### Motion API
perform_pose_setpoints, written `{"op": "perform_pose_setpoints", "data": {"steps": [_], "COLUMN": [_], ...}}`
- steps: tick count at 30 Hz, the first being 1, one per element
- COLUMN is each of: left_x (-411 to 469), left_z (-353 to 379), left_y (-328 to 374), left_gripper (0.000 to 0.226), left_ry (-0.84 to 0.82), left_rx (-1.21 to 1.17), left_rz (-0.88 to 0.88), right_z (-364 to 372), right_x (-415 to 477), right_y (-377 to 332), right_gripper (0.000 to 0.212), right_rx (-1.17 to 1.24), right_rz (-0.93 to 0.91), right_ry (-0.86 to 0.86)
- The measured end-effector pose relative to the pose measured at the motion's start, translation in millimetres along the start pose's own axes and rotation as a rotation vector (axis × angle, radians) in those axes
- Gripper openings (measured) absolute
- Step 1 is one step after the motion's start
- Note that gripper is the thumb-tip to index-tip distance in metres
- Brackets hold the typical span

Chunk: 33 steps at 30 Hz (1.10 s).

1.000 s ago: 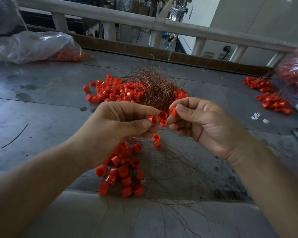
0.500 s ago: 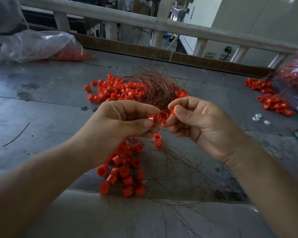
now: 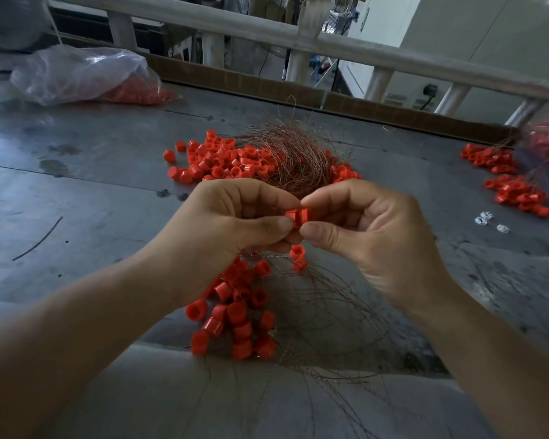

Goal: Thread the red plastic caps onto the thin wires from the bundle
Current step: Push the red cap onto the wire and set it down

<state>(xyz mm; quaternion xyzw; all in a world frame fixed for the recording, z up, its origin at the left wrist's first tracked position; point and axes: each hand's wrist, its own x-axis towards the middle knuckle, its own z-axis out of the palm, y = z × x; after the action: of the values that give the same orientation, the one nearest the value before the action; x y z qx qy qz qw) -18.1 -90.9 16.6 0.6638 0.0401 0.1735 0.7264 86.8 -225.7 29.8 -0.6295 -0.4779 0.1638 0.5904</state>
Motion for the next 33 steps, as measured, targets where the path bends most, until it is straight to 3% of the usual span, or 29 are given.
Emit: {"op": "perform_pose_setpoints", "data": {"steps": [7,14,33], "left_x": [0.4,0.9,-1.7], "left_z": [0.4,-0.3,3.8], "left_y": [-1.8,1.5,-0.4], "left_gripper": [0.024,0.026,0.021], "left_ry": [0.012,0.042,0.071], "left_rx": [0.006,0.013,0.19], "left_rz": [-0.008,-0.025,0.077], "right_z": [4.7,4.6,4.9], "right_x": [-2.1,-3.8,-4.1], "right_y": [1.8,2.7,7.1], "right_gripper": [0.019,0.027,0.025], "right_rx": [-0.137,-0.428,-0.551], "right_rz": [-0.08,-0.239,-0.335], "right_ry": [0.042,0.083,0.151]}}
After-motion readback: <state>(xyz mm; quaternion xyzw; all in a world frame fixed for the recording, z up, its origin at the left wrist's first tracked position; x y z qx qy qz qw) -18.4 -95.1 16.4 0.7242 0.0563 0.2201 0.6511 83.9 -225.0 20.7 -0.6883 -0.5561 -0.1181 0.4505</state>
